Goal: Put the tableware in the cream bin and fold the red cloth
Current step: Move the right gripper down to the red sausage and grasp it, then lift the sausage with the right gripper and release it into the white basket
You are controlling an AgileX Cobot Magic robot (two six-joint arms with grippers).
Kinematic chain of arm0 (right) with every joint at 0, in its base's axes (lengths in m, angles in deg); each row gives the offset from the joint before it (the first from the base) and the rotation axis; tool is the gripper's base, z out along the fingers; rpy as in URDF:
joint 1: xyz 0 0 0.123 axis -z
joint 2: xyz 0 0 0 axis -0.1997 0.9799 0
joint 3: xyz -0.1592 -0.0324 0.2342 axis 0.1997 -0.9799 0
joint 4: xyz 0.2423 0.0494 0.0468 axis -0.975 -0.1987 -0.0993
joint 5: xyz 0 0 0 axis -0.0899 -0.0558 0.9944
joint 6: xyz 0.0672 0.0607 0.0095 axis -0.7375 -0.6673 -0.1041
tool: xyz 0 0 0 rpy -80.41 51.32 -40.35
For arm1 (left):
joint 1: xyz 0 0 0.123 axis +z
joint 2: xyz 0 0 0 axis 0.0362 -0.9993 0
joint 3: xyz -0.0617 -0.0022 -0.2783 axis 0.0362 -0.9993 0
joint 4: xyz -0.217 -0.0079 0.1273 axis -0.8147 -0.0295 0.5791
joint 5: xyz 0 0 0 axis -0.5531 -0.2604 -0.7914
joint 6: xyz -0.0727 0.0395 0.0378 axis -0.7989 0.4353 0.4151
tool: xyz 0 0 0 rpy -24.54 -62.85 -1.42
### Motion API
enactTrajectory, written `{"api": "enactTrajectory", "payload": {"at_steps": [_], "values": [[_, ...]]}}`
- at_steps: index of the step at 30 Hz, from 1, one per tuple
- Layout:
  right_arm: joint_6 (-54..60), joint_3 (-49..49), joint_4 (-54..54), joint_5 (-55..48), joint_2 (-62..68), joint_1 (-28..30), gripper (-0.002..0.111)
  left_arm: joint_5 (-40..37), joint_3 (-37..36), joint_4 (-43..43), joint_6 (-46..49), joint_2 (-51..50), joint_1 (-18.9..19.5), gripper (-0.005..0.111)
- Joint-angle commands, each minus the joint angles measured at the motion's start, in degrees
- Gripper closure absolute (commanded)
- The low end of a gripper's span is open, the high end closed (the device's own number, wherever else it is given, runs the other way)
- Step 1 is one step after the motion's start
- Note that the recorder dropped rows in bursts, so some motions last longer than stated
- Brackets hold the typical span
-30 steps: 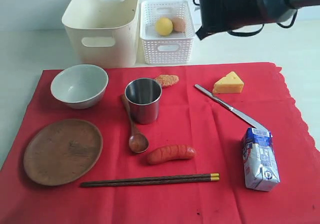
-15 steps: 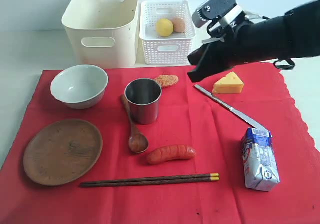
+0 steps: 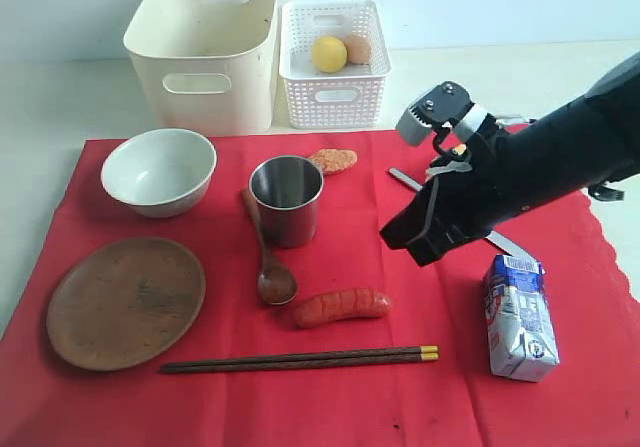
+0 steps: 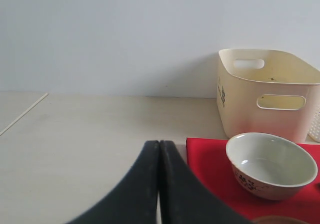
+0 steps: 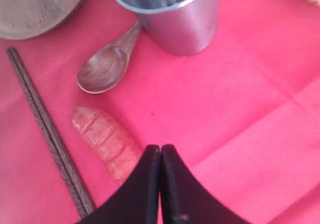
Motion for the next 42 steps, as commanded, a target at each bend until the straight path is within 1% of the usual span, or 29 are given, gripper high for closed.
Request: {"api": "enactTrajectory", "payload": {"at_steps": [1, 4, 5, 7, 10, 12, 18, 24, 26, 27, 29, 31, 35, 40, 41, 42], "values": [[5.0, -1.5, -6.0, -0.9, -0.3, -0.6, 0.097, 0.2, 0.0, -0.3, 0.0, 0.2, 0.2, 0.107], [5.0, -1.5, -5.5, -0.5, -0.3, -2.6, 0.077, 0.2, 0.0, -0.3, 0.0, 0.2, 0.2, 0.107], [5.3, -1.5, -5.0, 0.0, -0.3, -3.5, 0.069, 0.2, 0.0, -0.3, 0.0, 0.2, 0.2, 0.107], [6.9, -1.5, -2.7, 1.0, -0.3, -5.6, 0.056, 0.2, 0.0, -0.3, 0.0, 0.2, 0.2, 0.107], [9.0, -1.5, 0.1, 2.4, -0.2, -8.5, 0.046, 0.2, 0.0, -0.3, 0.0, 0.2, 0.2, 0.107], [9.2, -1.5, 2.4, 3.8, -0.2, -10.5, 0.045, 0.2, 0.0, -0.3, 0.0, 0.2, 0.2, 0.107], [9.2, -1.5, 6.2, 10.4, 1.0, -15.0, 0.045, 0.2, 0.0, -0.3, 0.0, 0.2, 0.2, 0.107], [9.2, -1.5, 7.2, 15.9, 4.9, -16.2, 0.045, 0.2, 0.0, -0.3, 0.0, 0.2, 0.2, 0.107], [9.3, -1.5, 7.5, 17.3, 5.6, -16.2, 0.046, 0.2, 0.0, -0.3, 0.0, 0.2, 0.2, 0.107], [9.3, -1.5, 8.0, 17.4, 5.7, -16.2, 0.048, 0.2, 0.0, -0.3, 0.0, 0.2, 0.2, 0.107], [9.3, -1.5, 8.2, 17.2, 5.7, -16.2, 0.056, 0.2, 0.0, -0.3, 0.0, 0.2, 0.2, 0.107], [9.3, -1.5, 8.2, 17.2, 5.6, -16.2, 0.069, 0.2, 0.0, -0.3, 0.0, 0.2, 0.2, 0.107], [9.3, -1.5, 8.2, 17.2, 5.4, -16.2, 0.090, 0.2, 0.0, -0.3, 0.0, 0.2, 0.2, 0.107], [9.3, -1.5, 8.8, 17.2, 5.4, -16.2, 0.106, 0.2, 0.0, -0.3, 0.0, 0.2, 0.2, 0.107], [9.3, -1.5, 9.3, 17.2, 5.4, -16.2, 0.108, 0.2, 0.0, -0.3, 0.0, 0.2, 0.2, 0.107], [9.3, -1.5, 10.1, 17.0, 5.4, -16.2, 0.108, 0.2, 0.0, -0.3, 0.0, 0.2, 0.2, 0.107]]}}
